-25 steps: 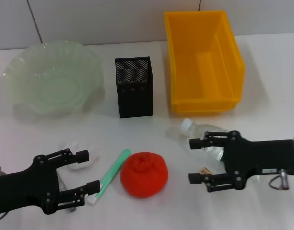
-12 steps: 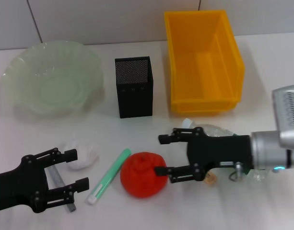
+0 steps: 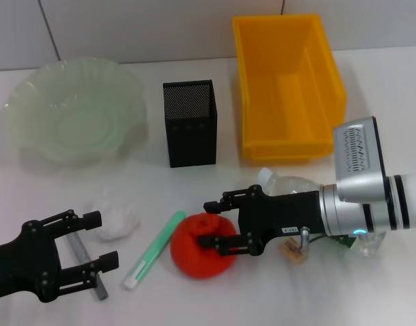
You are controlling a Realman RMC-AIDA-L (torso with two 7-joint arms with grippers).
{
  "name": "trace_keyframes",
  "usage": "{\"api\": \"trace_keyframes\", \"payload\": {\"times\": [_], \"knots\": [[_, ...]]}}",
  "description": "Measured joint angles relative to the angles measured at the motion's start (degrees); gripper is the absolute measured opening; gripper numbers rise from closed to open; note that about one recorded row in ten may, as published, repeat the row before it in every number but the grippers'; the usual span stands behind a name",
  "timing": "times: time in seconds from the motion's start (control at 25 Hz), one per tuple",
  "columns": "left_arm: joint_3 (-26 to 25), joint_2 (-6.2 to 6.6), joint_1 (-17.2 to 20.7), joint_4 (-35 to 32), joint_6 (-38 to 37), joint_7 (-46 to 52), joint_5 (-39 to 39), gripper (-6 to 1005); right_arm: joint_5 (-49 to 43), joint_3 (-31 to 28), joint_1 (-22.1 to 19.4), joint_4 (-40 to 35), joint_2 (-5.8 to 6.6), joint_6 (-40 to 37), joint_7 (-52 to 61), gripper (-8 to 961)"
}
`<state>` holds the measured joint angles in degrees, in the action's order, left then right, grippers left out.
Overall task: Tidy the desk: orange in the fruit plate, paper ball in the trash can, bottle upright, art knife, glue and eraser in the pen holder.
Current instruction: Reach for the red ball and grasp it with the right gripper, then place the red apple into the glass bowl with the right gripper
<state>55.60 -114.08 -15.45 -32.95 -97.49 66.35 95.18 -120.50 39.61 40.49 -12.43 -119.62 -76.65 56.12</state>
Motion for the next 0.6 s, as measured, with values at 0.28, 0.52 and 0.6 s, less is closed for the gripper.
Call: {"api": "trace_keyframes", "payload": {"times": [0.28, 0.52, 0.6], "knots": [[-0.28, -0.04, 0.17, 0.03, -0.06, -0.13, 0.00, 749, 0.01, 0.13, -0.17, -0.35, 0.00, -0.07, 0.10, 481], [-0.50, -0.39, 0.17, -0.05, 0.21, -0.19, -0.02, 746, 0.01, -0.46, -0.53, -1.71, 0.17, -4.93, 0.26, 290], [-0.50, -0.46, 0.14, -0.04, 0.22, -0.22, -0.03, 745, 0.31, -0.58, -0.83, -2.82, 0.18, -7.02, 0.90, 241]]}}
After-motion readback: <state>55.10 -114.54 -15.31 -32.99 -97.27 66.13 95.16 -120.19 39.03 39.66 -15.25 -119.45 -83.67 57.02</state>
